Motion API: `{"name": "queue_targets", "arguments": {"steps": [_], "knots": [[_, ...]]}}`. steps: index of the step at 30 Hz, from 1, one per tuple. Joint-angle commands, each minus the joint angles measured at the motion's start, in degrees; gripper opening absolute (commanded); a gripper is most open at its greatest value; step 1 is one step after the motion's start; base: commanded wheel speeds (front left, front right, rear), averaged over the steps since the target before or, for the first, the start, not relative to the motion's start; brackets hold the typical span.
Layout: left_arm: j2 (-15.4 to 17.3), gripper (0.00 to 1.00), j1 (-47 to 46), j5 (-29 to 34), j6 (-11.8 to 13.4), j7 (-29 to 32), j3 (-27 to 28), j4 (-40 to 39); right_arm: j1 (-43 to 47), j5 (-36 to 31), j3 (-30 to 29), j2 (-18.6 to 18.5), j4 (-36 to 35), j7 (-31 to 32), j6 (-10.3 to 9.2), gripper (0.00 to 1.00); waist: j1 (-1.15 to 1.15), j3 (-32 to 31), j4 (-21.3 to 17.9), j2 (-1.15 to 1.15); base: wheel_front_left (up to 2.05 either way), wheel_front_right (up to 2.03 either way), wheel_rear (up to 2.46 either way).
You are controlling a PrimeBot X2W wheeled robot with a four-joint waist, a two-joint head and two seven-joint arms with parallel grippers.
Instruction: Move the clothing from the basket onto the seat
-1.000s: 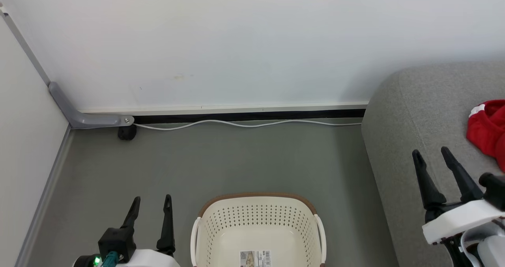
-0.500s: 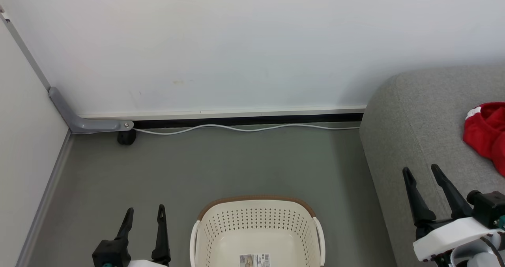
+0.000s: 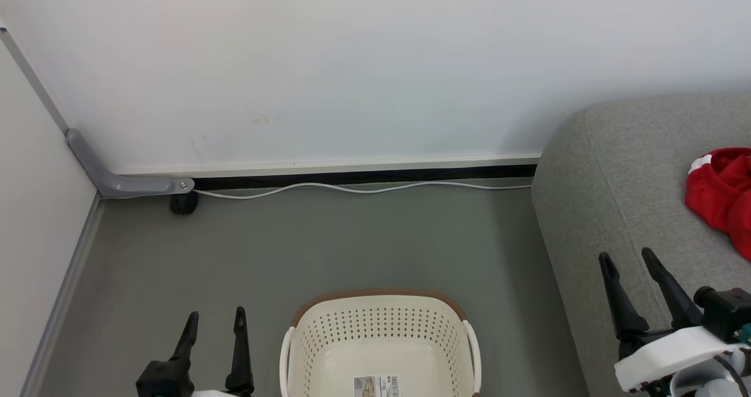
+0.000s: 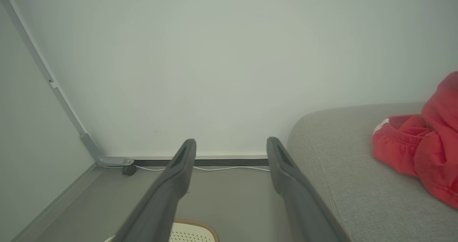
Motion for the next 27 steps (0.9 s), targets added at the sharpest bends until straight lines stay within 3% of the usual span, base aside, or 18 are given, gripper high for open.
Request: {"name": "queue_targets", "arguments": {"steps": [1,6,9,10,21,27], "knots": [[0.3,1.00,-1.3,-0.2,0.7,-0.3,1.7,-1.7,-0.6,-0.6,0.7,-0.8,-1.0,-0.3,0.08,1.00,0.00,0.0,-0.1,0.00,0.00,0.00,0.00],[0.2,1.00,-1.3,-0.1,0.8,-0.3,1.7,-1.7,-0.7,-0.5,0.7,-1.0,-1.0,-0.3,0.08,1.00,0.00,0.2,-0.3,0.00,0.00,0.00,0.00],[0.2,1.00,-1.1,-2.5,-0.6,-0.3,1.1,-0.9,-0.7,-0.4,0.4,-1.1,-0.9,-0.3,0.08,1.00,0.00,0.3,-0.5,0.00,0.00,0.00,0.00],[0.0,0.00,0.0,-2.6,-0.6,0.0,-0.5,0.5,0.1,-0.1,-0.3,0.0,0.2,0.0,0.01,0.00,0.00,0.3,-0.5,0.00,0.00,0.00,0.00],[-0.4,0.00,0.2,-7.1,-1.4,1.3,0.3,3.2,2.0,3.8,-0.4,2.2,2.1,1.2,0.00,0.00,0.13,0.2,-0.5,0.00,0.00,0.00,0.00],[-0.3,0.00,-0.3,-10.1,-2.0,2.1,0.8,3.1,1.9,6.5,-1.1,2.6,1.9,2.1,0.01,0.00,0.01,0.4,-0.4,0.00,0.00,0.00,0.00]]}}
